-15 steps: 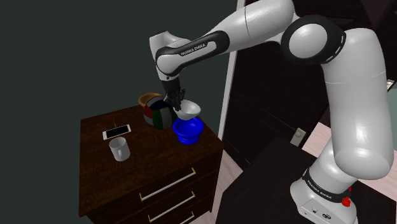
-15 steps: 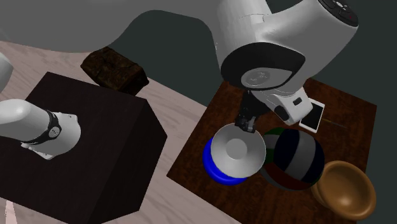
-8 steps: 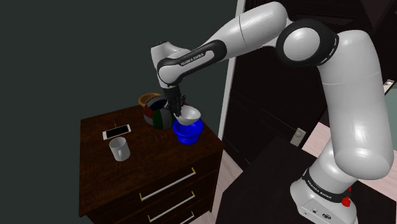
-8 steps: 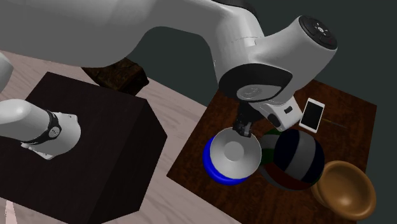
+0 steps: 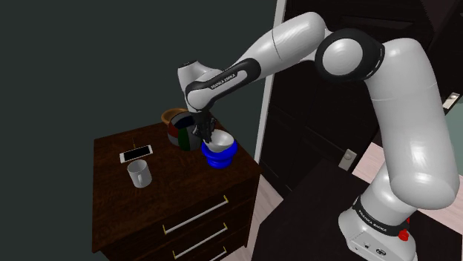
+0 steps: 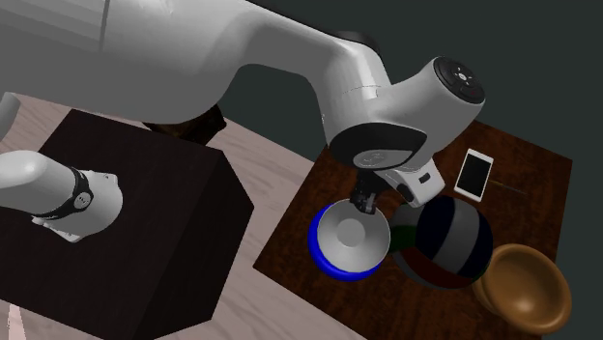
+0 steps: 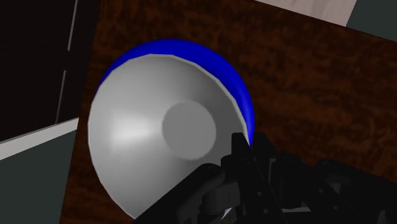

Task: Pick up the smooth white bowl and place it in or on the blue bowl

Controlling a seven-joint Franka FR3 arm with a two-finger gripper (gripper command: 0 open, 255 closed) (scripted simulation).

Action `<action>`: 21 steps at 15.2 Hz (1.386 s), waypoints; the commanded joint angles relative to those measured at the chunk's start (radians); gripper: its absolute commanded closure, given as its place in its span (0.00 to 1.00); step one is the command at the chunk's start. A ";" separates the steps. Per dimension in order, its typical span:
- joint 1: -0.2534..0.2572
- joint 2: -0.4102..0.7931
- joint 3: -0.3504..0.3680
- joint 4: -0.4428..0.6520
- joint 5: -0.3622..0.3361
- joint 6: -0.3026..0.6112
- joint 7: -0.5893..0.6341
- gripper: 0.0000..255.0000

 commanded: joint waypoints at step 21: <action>0.007 -0.030 0.009 0.073 0.014 -0.101 -0.010 0.00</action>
